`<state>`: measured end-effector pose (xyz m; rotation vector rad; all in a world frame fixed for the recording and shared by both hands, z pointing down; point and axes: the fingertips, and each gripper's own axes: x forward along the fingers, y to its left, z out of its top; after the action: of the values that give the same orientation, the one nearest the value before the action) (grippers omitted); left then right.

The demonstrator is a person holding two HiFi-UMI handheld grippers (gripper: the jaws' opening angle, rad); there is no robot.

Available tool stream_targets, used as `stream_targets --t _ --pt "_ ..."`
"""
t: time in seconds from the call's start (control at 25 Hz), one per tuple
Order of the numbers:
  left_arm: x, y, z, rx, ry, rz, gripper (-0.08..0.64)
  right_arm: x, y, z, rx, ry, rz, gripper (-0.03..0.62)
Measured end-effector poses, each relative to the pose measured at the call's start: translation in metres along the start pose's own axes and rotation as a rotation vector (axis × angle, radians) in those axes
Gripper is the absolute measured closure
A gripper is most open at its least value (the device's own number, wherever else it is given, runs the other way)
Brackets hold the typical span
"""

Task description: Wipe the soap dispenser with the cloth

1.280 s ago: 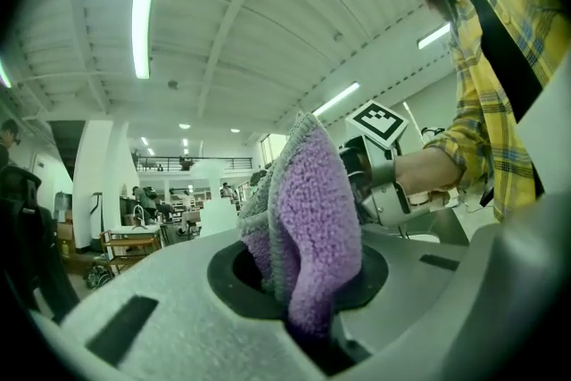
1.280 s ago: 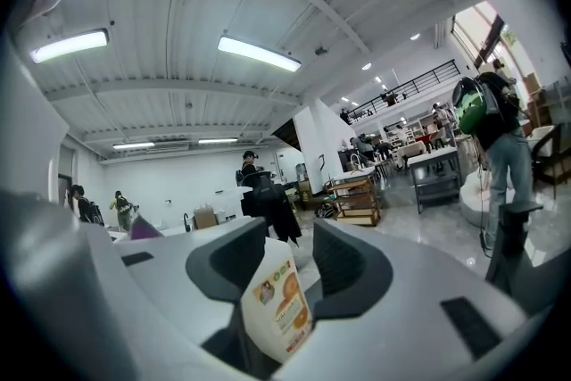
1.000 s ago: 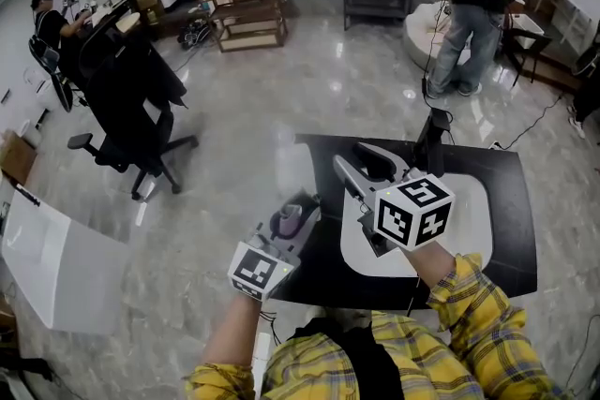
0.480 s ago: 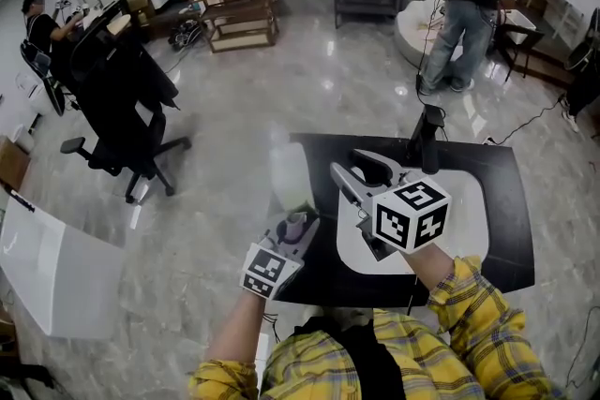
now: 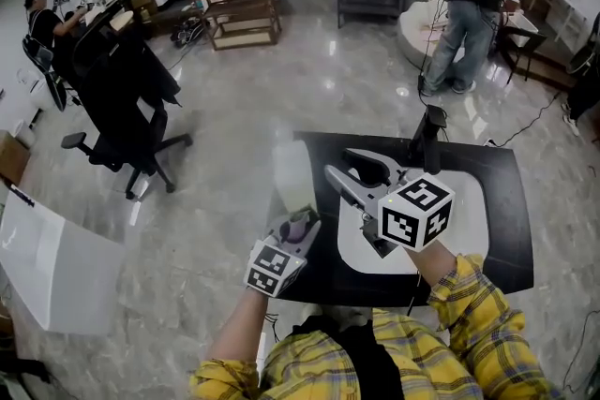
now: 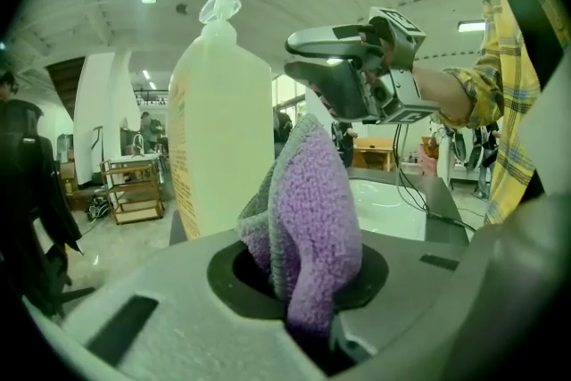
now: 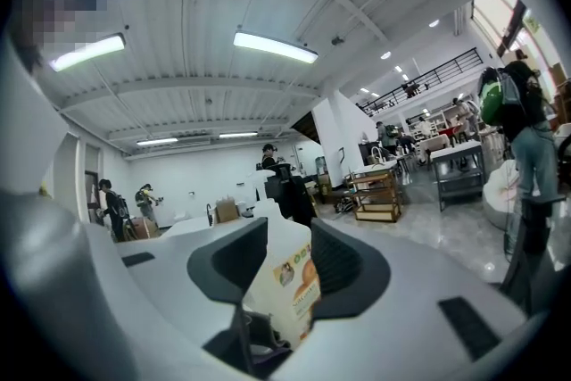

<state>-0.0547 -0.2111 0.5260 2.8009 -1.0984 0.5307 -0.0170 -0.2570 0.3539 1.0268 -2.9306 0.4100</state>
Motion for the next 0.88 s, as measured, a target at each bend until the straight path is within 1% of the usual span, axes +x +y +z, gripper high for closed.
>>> stream_targets --t 0.12,0.24,0.36,0.48,0.6,0.68,0.88 --pt "-0.016 0.001 0.02 -0.039 -0.063 0.019 0.499 0.006 0.008 0.011 -0.059 0.005 0.094 0.449" --pt "-0.041 0.002 0.048 -0.111 -0.174 0.03 0.499 0.015 0.016 0.02 -0.132 0.03 0.19 0.447" --pt "-0.067 0.006 0.074 -0.173 -0.283 0.045 0.499 0.028 0.025 0.022 -0.205 0.087 0.291 0.4" --pt "-0.09 0.01 0.094 -0.203 -0.359 0.066 0.499 0.044 0.033 0.017 -0.26 0.145 0.391 0.372" --pt "-0.111 0.012 0.108 -0.213 -0.407 0.082 0.5 0.06 0.043 0.01 -0.305 0.195 0.502 0.356" --pt "-0.122 0.01 0.114 -0.209 -0.425 0.093 0.499 0.067 0.048 0.006 -0.339 0.222 0.568 0.348" --pt "-0.146 0.009 0.116 -0.218 -0.447 0.125 0.499 0.081 0.058 0.003 -0.368 0.261 0.697 0.339"
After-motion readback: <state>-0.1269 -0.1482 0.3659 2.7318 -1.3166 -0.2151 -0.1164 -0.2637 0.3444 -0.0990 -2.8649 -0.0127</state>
